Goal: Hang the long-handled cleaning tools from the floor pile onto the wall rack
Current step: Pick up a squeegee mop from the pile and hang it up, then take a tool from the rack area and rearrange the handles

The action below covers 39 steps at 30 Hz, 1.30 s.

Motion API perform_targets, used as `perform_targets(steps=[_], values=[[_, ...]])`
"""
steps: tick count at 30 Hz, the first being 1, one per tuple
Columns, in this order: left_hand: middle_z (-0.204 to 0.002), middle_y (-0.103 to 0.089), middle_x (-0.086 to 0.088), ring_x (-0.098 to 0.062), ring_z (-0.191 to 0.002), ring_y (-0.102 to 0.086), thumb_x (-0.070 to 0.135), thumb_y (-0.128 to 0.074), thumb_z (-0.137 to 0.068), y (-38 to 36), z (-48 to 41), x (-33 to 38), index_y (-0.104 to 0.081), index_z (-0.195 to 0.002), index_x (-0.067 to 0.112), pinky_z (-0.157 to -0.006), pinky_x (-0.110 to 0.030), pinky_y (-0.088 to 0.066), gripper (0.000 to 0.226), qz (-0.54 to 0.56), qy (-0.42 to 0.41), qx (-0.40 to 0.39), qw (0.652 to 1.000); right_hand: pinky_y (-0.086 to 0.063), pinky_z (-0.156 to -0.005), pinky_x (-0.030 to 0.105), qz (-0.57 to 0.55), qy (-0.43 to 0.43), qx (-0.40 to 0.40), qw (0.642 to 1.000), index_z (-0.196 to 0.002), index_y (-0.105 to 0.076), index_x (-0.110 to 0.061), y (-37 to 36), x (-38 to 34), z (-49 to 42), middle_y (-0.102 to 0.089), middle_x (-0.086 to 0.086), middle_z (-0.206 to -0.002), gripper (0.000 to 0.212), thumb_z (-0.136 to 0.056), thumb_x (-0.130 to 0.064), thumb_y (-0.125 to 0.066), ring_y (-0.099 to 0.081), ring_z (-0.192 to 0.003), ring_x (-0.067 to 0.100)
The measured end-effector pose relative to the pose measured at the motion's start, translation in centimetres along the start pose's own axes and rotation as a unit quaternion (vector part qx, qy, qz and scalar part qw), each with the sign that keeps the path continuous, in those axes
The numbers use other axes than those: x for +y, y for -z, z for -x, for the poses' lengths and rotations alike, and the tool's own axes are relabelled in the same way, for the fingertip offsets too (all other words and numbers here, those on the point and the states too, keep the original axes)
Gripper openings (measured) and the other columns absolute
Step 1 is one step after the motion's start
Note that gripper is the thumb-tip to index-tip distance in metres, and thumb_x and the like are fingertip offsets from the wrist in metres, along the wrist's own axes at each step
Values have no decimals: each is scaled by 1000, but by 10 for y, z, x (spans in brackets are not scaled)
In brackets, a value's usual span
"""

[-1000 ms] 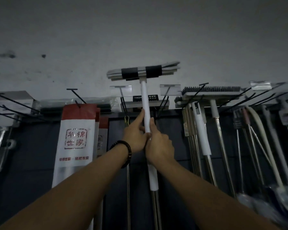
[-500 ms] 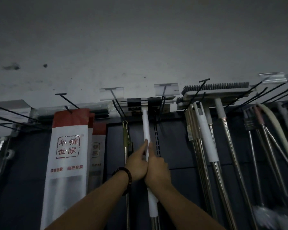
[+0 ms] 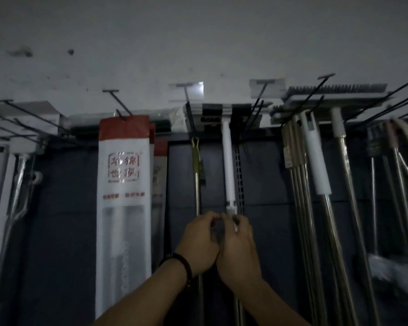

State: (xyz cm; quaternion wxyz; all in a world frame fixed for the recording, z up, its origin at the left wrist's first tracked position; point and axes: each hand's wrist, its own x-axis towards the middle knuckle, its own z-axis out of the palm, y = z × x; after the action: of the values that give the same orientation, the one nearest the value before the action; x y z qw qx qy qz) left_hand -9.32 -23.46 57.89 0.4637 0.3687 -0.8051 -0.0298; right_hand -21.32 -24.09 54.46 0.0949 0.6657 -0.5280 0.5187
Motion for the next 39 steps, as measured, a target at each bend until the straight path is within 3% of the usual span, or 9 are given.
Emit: perform_targets(steps=[5,10,17,20,23,29,32,36,39], values=[[-97,-69,15,5,-88,-64,26,-60,-101,3,99,-39,-63,-105,27,-71,-6,-46,5,39,31,-2,999,-54,-97,41,-36,8,-17,999,-129,-64,-22,-45,-7,85,-52,3,-126,39,-91,-16,-59,-54,-113,22],[-95,-69,18,7,-83,-64,27,-58,-103,15,209,-73,-62,-114,32,-72,-12,-51,13,44,110,-6,993,-45,-106,24,-105,-41,-49,992,-145,-55,-19,-67,-33,169,-51,-1,-135,41,-104,-17,-54,-52,-115,8],[-90,-67,17,7,-71,-59,22,-69,-95,10,408,-127,-61,-119,30,-62,-8,-44,26,57,300,-4,952,-39,-68,17,-141,-189,-199,951,-119,-68,-16,-113,-68,330,-64,-5,-95,18,-105,-19,-58,-56,-79,9],[-83,-67,-7,-18,-68,-61,18,-64,-98,5,491,-150,-60,-98,16,-63,-34,-51,4,84,397,-12,914,-44,-73,29,-150,-269,-277,910,-112,-71,-17,-141,-74,406,-67,-2,-90,16,-104,-26,-60,-61,-79,16],[-97,-72,-17,-38,-85,-70,21,-66,-96,-1,567,-172,-62,-117,17,-74,-52,-60,21,125,499,-53,856,-44,-57,28,-146,-330,-379,852,-108,-66,-9,-162,-73,469,-60,6,-76,13,-105,-21,-62,-56,-69,27],[-111,-71,-3,-23,-95,-69,24,-69,-96,-11,649,-184,-63,-126,15,-75,-32,-53,31,127,620,-130,763,-55,-75,54,-115,-397,-506,757,-104,-70,-4,-210,-42,577,-68,19,-86,19,-103,-22,-63,-62,-71,30],[-108,-73,-10,-35,-95,-70,32,-72,-89,-12,664,-190,-65,-114,20,-79,-42,-56,29,147,657,-144,725,-51,-66,48,-117,-430,-519,729,-99,-65,11,-224,-52,582,-66,38,-99,31,-102,-20,-62,-62,-71,37],[-112,-74,-23,-41,-88,-70,48,-73,-60,-24,685,-215,-63,-101,23,-76,-45,-54,49,166,709,-118,675,-60,-75,43,-122,-403,-542,727,-108,-71,-14,-266,-64,566,-74,15,-101,26,-96,-36,-69,-71,-85,27],[-115,-72,-23,-30,-83,-65,25,-71,-81,-25,677,-220,-65,-117,13,-80,-46,-59,38,156,717,-111,670,-59,-76,45,-156,-406,-544,717,-131,-60,-24,-299,-81,535,-67,5,-110,41,-95,-42,-71,-68,-91,27]])
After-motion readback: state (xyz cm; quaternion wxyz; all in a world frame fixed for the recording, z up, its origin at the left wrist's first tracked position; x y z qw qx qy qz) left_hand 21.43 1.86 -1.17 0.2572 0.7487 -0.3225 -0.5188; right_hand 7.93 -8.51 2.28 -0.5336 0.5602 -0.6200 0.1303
